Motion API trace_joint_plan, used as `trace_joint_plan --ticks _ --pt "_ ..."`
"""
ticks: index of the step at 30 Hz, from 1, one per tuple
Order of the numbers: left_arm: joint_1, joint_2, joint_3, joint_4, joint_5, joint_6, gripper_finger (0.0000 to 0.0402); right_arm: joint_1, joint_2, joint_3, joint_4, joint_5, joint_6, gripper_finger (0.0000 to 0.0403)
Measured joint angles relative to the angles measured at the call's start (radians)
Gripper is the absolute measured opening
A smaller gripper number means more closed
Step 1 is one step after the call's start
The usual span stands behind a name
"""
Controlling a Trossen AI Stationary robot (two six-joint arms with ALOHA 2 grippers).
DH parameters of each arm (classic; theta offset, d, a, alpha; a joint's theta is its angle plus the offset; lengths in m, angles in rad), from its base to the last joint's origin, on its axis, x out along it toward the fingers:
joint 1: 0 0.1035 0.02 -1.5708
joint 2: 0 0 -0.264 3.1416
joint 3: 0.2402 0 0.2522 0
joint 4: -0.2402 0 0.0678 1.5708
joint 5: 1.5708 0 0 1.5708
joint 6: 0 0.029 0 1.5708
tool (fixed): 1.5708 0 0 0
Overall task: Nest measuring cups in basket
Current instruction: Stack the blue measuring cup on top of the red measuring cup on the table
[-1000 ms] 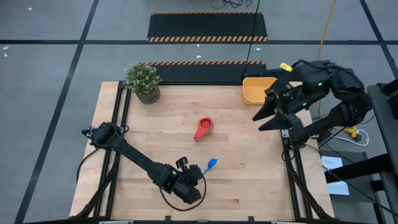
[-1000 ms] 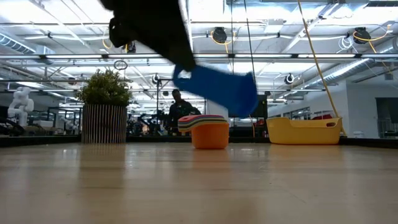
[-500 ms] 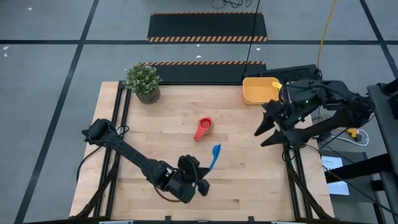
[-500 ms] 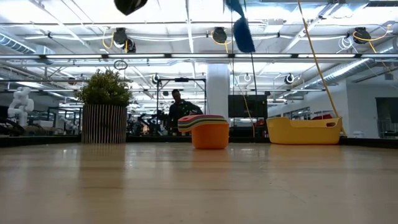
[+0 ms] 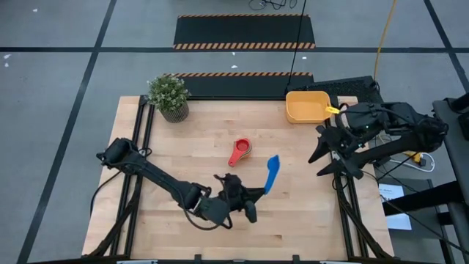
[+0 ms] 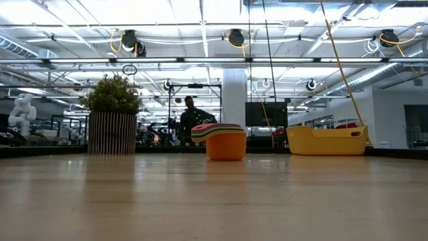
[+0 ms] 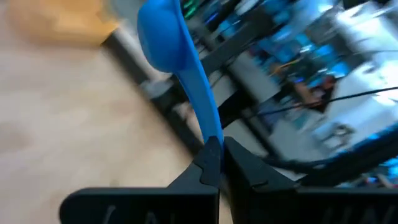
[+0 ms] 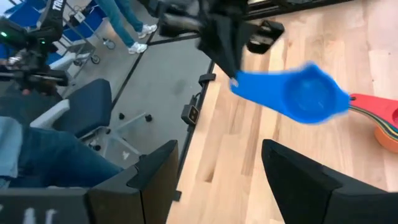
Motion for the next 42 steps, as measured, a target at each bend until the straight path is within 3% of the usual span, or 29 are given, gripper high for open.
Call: trace_joint_plan --ticks 6,10,18,25,42 --pt "0.008 0.000 0.000 0.255 0.060 0.274 0.0004 -0.017 -0.021 -0.065 0.023 -0.025 0.020 0.0226" --pt "0.008 0.000 0.000 0.326 0.117 0.340 0.0004 -0.030 -0.008 -0.077 0.053 -0.089 0.081 0.0226" --pt "0.008 0.000 0.000 0.324 0.217 0.360 0.0004 -0.060 0.029 -0.077 0.244 -0.195 0.266 0.0226" --pt "0.010 0.000 0.000 0.324 0.289 0.368 0.0004 -0.068 0.085 -0.077 0.288 -0.233 0.336 0.0226" --pt "-0.001 0.000 0.000 0.262 0.313 0.364 0.0004 -0.068 0.049 -0.077 0.318 -0.311 0.440 0.0226"
